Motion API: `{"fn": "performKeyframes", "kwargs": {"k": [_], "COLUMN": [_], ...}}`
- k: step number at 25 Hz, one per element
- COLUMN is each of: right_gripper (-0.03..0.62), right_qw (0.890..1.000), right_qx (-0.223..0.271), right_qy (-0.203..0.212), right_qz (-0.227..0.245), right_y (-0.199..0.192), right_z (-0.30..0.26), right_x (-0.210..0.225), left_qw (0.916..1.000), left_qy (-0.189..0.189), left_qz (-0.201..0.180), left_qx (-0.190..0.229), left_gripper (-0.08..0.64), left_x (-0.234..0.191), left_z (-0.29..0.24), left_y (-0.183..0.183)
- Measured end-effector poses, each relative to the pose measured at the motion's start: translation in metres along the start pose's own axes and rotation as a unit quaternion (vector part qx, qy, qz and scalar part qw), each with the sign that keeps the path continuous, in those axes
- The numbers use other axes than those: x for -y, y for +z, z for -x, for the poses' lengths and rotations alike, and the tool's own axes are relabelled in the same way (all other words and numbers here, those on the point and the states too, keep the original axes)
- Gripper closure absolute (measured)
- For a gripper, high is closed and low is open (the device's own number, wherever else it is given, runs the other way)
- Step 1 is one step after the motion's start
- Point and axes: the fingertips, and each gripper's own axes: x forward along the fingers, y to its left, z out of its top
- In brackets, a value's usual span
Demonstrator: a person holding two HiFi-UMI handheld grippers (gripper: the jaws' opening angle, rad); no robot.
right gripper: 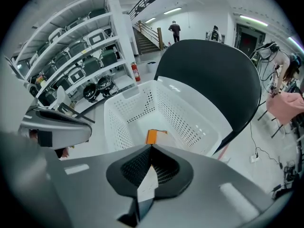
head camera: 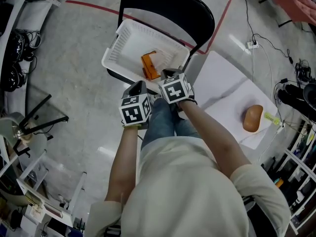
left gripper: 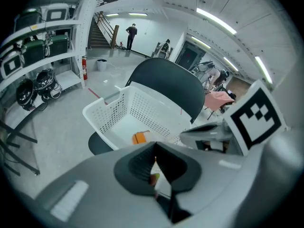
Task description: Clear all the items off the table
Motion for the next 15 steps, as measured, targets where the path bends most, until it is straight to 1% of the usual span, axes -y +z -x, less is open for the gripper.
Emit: {"fn": "performKeyframes", "kwargs": {"k": [6, 10, 15], "right_gripper": [0.594, 0.594, 0.594], "right_qw": [1.000, 1.000, 1.000], "right_qx": [0.005, 0.010, 0.021], "right_qy": [-0.006, -0.008, -0.010], "right_qz": [-0.007, -0.010, -0.019], "right_y": [-0.004, -0.006, -0.006], "right_z": [0.011, 0.018, 0.029], "right_x": [-0.002, -0.001, -0.003], "left_qw": [0.9999, 0.9996, 0.9995], "left_qy": [-0.008, -0.013, -0.020], "left_qz": [-0.012, -0.026, -0.023], "left_qx": [0.005, 0.006, 0.010], "left_gripper": [0.552, 0.552, 0.552], "left_x": [0.005, 0.011, 0.015], "left_z": [0.008, 0.010, 0.015], "left_y": [0.000, 0.000, 0.003]}}
